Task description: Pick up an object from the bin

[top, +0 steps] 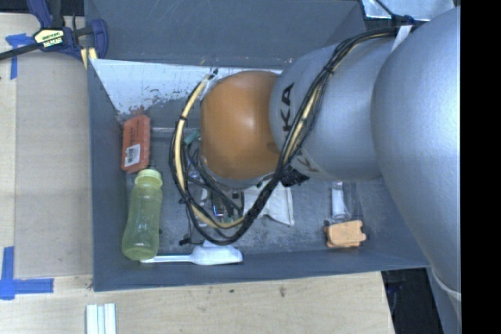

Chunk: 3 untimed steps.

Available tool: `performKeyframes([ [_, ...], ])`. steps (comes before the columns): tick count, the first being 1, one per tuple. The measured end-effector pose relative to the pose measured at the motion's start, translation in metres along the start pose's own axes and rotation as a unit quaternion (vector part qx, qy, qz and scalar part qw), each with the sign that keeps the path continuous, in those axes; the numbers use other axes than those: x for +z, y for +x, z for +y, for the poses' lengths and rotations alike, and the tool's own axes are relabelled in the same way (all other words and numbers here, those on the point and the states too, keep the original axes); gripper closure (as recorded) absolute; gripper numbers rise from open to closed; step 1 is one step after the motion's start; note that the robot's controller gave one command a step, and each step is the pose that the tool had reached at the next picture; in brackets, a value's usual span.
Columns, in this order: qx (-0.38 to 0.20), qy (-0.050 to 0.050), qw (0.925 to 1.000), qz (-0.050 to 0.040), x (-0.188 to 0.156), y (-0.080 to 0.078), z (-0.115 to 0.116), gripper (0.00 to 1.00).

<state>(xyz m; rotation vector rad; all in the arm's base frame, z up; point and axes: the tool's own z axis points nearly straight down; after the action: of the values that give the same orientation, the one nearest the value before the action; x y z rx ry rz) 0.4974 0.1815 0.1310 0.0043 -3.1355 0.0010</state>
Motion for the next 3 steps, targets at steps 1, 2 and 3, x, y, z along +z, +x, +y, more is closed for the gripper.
performKeyframes([
  [1, 0.001, -0.001, 1.0, -0.0039, -0.004, -0.002, -0.001, 0.0],
  [2, 0.012, -0.001, 0.9999, -0.0039, -0.027, -0.005, -0.031, 0.0],
  [3, 0.001, 0.0, 1.0, -0.0026, -0.086, -0.023, -0.023, 0.0],
])
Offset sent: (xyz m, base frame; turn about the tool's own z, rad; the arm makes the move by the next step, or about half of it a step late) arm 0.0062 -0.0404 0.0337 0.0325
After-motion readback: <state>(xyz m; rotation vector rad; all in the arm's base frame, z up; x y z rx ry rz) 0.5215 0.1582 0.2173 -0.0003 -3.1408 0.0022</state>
